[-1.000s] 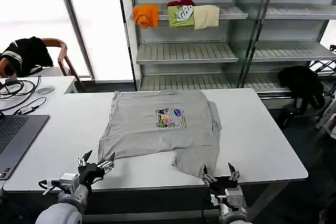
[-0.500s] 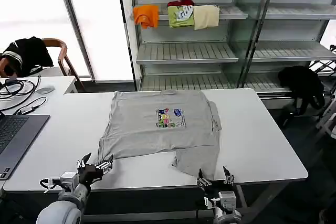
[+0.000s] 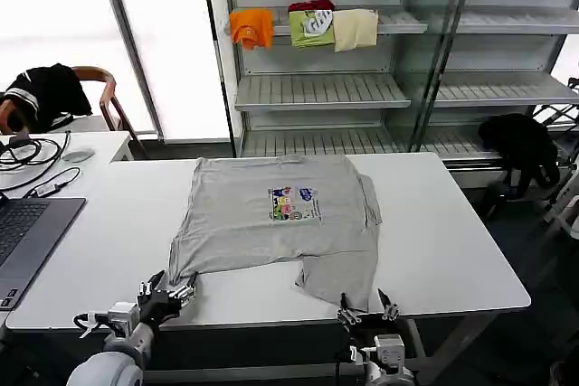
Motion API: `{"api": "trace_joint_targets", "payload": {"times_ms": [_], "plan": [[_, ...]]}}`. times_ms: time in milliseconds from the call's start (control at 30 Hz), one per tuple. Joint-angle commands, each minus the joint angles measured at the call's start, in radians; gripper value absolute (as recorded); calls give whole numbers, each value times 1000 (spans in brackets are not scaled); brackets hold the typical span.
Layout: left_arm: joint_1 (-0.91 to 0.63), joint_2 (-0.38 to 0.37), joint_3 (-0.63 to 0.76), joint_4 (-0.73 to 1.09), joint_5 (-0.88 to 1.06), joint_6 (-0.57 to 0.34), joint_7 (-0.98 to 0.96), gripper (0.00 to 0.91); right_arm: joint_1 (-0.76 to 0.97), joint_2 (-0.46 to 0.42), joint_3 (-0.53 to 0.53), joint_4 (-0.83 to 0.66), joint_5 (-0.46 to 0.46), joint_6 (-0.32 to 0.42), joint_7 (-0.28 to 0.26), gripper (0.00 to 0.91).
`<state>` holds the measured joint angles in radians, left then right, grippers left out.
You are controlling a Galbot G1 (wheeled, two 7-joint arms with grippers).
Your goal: Fold and organize the clothes.
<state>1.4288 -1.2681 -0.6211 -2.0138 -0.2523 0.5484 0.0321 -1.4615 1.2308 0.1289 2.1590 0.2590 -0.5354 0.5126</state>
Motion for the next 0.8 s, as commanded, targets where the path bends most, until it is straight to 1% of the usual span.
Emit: {"api": "trace_joint_targets", "payload": {"times_ms": [33, 233, 500, 633, 700, 800], "plan": [[5, -2, 6, 6, 10, 6, 3, 20, -3, 1, -4, -10, 18, 8, -1, 0], [8, -4, 11, 11, 16, 6, 9, 20, -6, -4, 8, -19, 56, 23, -3, 0], [3, -9, 13, 9, 13, -4, 8, 20, -5, -10, 15, -24, 68, 55, -20, 0], [-2, -24, 13, -6, 10, -21, 3, 10, -1, -10, 26, -18, 61, 88, -41, 0], [-6, -32, 14, -21, 9, -36, 2, 10, 7, -9, 33, -17, 29, 111, -59, 0], [-17, -48, 18, -50, 9, -47, 3, 10, 27, -3, 47, -3, 15, 114, -74, 0]]}}
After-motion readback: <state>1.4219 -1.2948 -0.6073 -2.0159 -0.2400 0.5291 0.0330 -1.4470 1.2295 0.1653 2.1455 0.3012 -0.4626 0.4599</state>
